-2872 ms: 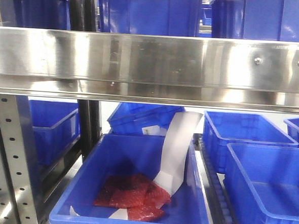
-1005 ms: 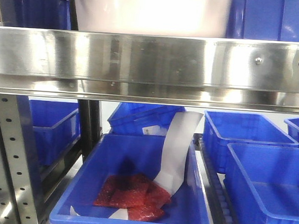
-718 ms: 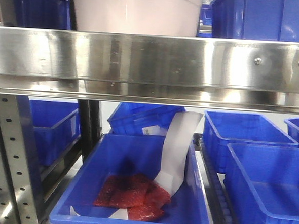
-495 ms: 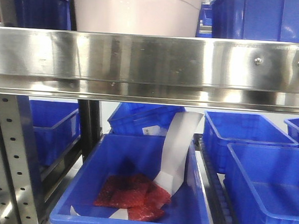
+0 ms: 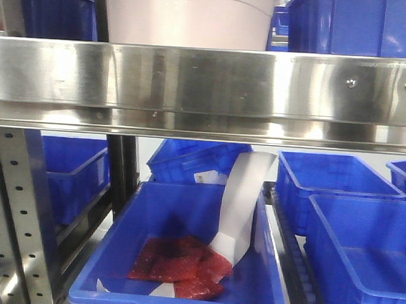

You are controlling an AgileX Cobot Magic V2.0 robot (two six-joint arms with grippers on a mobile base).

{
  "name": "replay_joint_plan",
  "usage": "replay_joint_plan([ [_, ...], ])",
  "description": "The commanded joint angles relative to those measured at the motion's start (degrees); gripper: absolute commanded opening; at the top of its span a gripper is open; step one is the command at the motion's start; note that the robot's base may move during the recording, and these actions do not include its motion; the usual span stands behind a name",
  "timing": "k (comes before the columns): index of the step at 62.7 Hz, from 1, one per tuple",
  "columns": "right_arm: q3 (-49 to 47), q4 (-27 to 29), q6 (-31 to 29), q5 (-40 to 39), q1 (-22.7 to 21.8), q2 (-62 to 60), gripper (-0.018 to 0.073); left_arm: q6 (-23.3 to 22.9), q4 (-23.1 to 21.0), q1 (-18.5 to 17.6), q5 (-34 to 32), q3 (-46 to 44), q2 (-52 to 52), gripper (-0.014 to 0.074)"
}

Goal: Grab white bin and place on right shelf

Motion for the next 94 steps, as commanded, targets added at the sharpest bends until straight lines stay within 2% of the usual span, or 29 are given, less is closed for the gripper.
replay_joint_plan([
  [1,4.5,-0.6,1.5,-7.9,-0.2,-5.5,0.0066,-1.8,0.2,-0.4,-7.1,2.5,-4.3,-0.0117],
  [9,14.1,-1.5,1.5,-13.4,-0.2,-11.8,0.0066,-1.8,1.7,-0.4,-15.8,13.3,-10.2,-0.0117],
  [16,22.3,-1.5,1.4,-17.7,-0.2,-17.9,0.0066,-0.9,2.4,-0.4,-26.1,25.1,-16.9,-0.0117],
  [28,33.7,-1.6,0.5,-22.8,-0.2,-30.0,0.0066,3.4,2.0,-0.4,-45.2,46.0,-31.2,-0.0117],
  [38,38.4,-1.6,-2.7,-23.2,-0.2,-39.0,0.0066,4.0,2.0,-0.4,-54.4,60.2,-42.5,-0.0117],
  [48,39.3,-1.5,-2.7,-23.2,-0.2,-44.5,0.0066,4.0,2.0,-0.4,-58.9,68.7,-51.7,-0.0117],
  [56,39.3,-1.4,-2.7,-23.5,-0.2,-45.0,0.0066,4.0,2.0,-0.4,-58.9,71.1,-55.5,-0.0117],
  [94,39.3,-1.4,-2.7,-23.1,-0.2,-45.0,0.0066,4.0,1.8,-0.4,-57.9,71.7,-55.8,-0.0117],
])
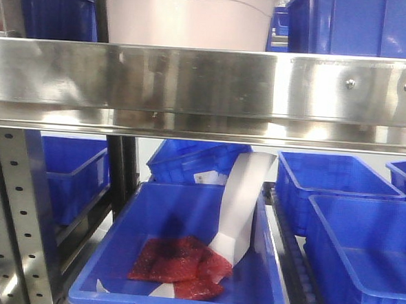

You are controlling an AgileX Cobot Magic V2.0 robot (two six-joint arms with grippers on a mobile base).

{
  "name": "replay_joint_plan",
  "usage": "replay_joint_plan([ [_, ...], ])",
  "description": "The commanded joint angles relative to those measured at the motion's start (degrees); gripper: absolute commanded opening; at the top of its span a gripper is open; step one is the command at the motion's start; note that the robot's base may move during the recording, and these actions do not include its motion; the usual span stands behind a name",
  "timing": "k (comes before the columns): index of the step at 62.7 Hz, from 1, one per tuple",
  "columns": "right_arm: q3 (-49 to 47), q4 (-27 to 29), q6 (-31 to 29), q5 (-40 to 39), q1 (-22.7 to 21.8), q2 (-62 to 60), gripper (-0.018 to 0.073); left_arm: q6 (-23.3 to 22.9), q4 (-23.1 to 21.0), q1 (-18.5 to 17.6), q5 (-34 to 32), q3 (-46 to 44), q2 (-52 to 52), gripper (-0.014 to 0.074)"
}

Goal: Grab white bin and place on right shelf

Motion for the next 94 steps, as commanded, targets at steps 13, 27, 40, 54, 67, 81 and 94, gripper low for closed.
replay_joint_plan([
  [13,-1.5,1.5,-0.6,-3.3,-0.2,0.4,0.0066,-0.5,0.1,-0.4,-3.4,-0.5,-2.4,-0.0117],
  [27,-1.5,1.5,-0.6,-3.1,-0.2,0.4,0.0066,-19.2,18.3,-0.4,-4.2,11.4,-18.1,-0.0117],
  [40,-1.5,1.5,-0.6,-3.0,-0.2,0.4,0.0066,-20.8,19.8,-0.2,-9.0,25.1,-25.5,-0.0117],
  [54,-1.5,1.5,-0.6,-2.9,-0.2,0.4,0.0066,-20.8,19.9,0.1,-11.9,28.3,-25.4,-0.0117],
  [67,-1.5,1.5,-0.6,-2.9,-0.2,0.4,0.0066,-20.8,19.9,0.1,-11.8,28.3,-25.4,-0.0117],
  [81,-1.5,1.5,-0.6,-2.9,-0.2,0.4,0.0066,-20.8,19.9,0.1,-11.8,28.3,-25.4,-0.0117],
  [94,-1.5,1.5,-0.6,-2.9,-0.2,0.4,0.0066,-20.8,19.9,0.1,-11.8,28.3,-25.4,-0.0117],
])
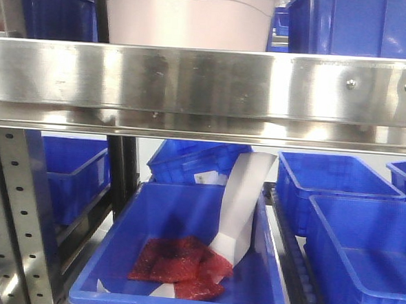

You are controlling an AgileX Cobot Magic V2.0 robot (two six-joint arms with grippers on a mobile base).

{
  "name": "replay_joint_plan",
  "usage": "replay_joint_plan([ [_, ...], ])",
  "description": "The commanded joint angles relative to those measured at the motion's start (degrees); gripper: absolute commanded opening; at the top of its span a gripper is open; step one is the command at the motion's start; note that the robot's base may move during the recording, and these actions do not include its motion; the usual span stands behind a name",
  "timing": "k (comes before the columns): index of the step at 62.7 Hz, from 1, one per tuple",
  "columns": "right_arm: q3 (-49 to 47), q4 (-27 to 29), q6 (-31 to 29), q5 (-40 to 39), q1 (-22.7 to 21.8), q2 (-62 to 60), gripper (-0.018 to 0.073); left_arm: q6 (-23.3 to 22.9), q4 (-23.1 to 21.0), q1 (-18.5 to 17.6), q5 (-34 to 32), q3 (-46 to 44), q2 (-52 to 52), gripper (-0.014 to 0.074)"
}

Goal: Grab white bin and place on right shelf

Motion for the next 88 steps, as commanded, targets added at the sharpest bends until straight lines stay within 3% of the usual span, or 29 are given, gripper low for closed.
replay_joint_plan([
  [1,-1.6,1.5,-0.6,-2.9,-0.2,0.4,0.0066,-0.4,-0.1,0.1,-5.5,0.1,0.2,-0.0117],
  [9,-1.1,1.4,-0.6,-3.3,-0.2,0.4,0.0066,-0.4,-0.1,0.1,-5.5,0.1,0.2,-0.0117],
  [13,-0.4,-2.7,0.8,-4.6,-0.2,0.4,0.0066,-0.4,-0.1,0.1,-5.5,0.1,0.2,-0.0117],
  [18,0.5,-16.4,10.2,-6.0,-0.2,0.3,0.0066,-0.4,-0.1,0.1,-5.5,0.1,0.2,-0.0117],
  [28,4.8,-49.5,39.5,-9.1,-0.2,-1.0,0.0066,-0.4,-0.2,0.1,-5.5,0.1,0.2,-0.0117],
  [34,9.5,-59.4,49.9,-13.5,-0.2,-4.1,0.0066,-0.4,-0.2,0.1,-5.5,0.1,0.2,-0.0117],
  [41,16.0,-59.1,50.4,-17.6,-0.2,-8.8,0.0066,-0.4,-0.2,0.1,-5.5,0.1,0.2,-0.0117],
  [53,26.0,-54.0,50.3,-20.8,-0.2,-16.5,0.0066,-0.4,-0.2,0.1,-5.5,0.1,0.2,-0.0117],
  [57,25.8,-53.9,50.1,-16.8,-0.2,-19.0,0.0066,-0.4,-0.2,0.1,-5.5,0.1,0.2,-0.0117],
  [88,25.8,-53.9,48.4,-16.8,-0.2,-18.9,0.0066,-0.4,-0.2,0.1,-5.0,0.1,0.2,-0.0117],
])
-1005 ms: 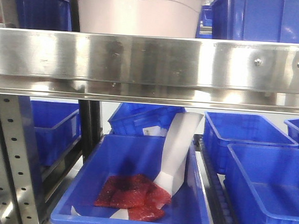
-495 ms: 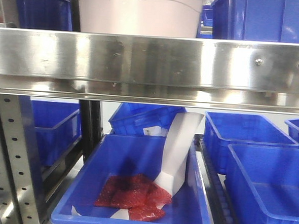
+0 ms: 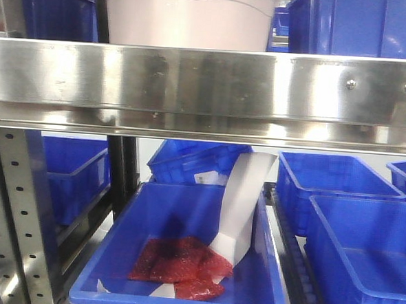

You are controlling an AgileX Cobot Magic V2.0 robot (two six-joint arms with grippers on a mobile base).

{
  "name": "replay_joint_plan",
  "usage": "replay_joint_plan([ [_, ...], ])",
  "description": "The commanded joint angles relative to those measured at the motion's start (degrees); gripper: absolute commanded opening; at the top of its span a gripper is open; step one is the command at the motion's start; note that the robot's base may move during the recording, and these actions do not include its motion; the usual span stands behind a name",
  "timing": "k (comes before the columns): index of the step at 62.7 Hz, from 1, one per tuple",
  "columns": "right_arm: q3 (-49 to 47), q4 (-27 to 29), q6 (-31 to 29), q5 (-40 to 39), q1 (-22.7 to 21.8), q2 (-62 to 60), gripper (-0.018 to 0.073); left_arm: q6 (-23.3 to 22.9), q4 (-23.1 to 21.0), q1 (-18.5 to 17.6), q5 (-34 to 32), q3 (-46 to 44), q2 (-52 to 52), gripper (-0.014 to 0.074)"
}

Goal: Grab white bin and place on right shelf

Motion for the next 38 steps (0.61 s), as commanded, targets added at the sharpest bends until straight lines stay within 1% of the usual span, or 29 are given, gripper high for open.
replay_joint_plan([
  [1,-0.1,0.1,-0.7,-5.0,-0.2,-1.1,0.0066,-0.4,-0.2,0.1,-5.0,0.1,0.2,-0.0117],
  [38,-0.1,0.1,-0.7,-5.0,-0.2,-1.1,0.0066,-0.4,-0.2,0.1,-5.0,0.1,0.2,-0.0117],
])
